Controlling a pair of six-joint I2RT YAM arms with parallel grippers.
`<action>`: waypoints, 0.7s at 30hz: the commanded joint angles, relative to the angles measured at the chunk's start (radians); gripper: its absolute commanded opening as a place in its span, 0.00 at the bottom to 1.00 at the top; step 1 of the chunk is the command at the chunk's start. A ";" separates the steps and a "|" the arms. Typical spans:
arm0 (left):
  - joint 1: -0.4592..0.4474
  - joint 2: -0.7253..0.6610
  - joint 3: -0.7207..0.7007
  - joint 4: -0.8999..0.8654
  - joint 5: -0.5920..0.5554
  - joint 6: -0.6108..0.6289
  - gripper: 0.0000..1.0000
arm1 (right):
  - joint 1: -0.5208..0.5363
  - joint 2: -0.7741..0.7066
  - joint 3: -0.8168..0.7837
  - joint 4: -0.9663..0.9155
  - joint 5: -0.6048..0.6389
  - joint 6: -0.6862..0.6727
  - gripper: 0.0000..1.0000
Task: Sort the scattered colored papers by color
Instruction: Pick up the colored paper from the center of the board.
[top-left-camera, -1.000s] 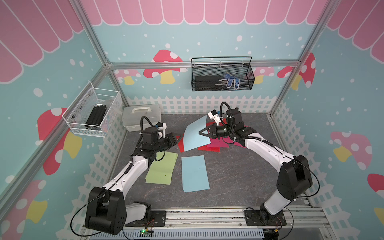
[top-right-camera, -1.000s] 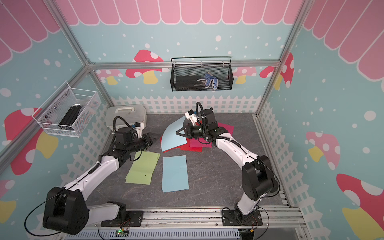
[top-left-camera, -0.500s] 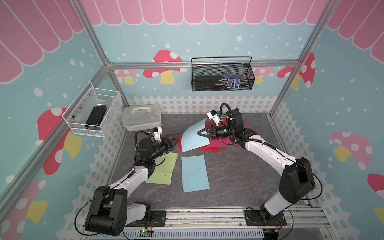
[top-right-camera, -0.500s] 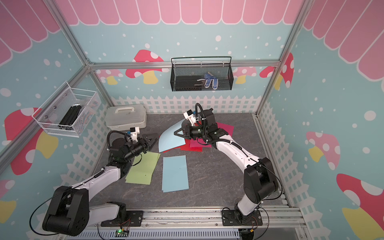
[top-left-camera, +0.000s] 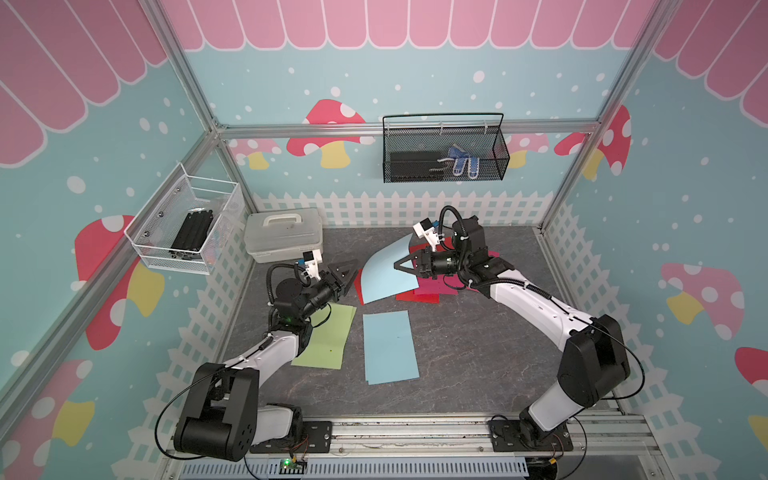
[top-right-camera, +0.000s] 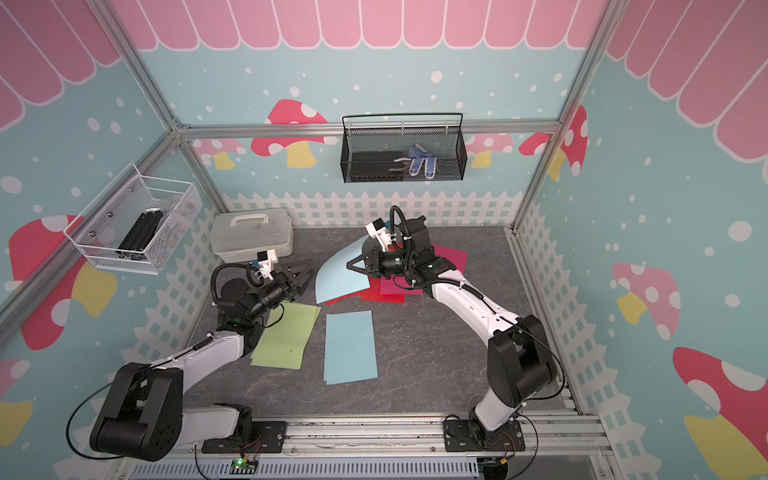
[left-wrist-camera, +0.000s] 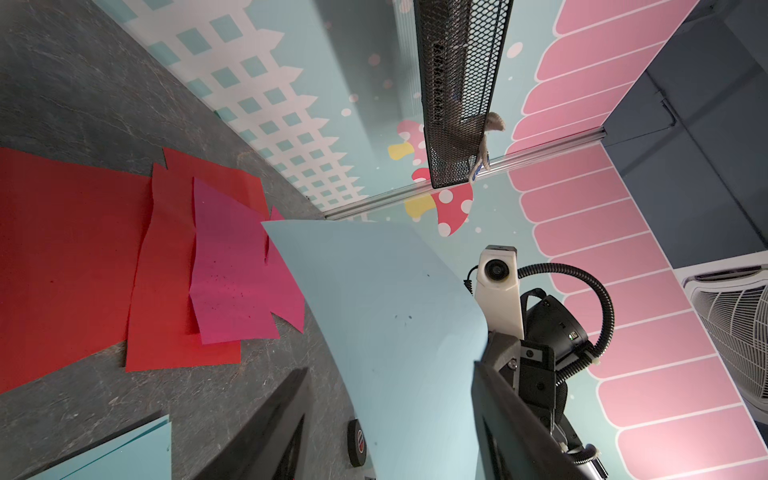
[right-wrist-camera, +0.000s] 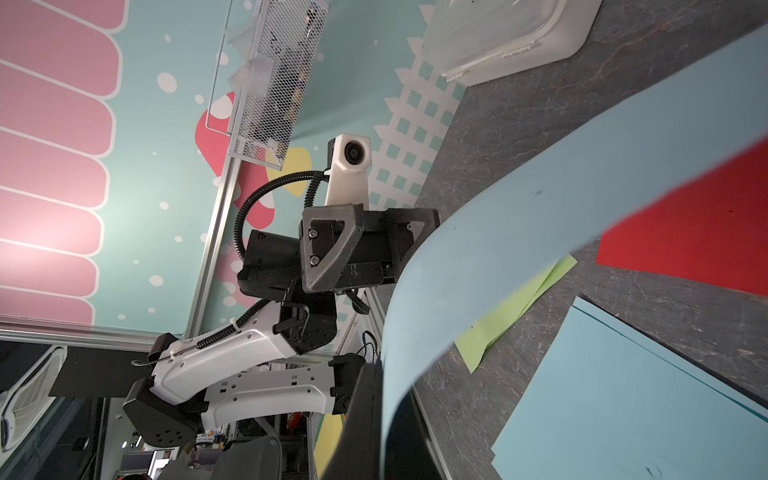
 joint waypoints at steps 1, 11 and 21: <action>0.005 0.014 -0.008 0.075 0.021 -0.050 0.64 | 0.012 -0.004 0.016 0.030 -0.015 0.011 0.00; 0.002 0.041 -0.027 0.100 0.025 -0.064 0.64 | 0.040 0.037 0.068 0.046 -0.018 0.016 0.00; 0.002 0.039 -0.015 0.156 0.019 -0.096 0.61 | 0.049 0.066 0.057 0.043 -0.023 0.010 0.00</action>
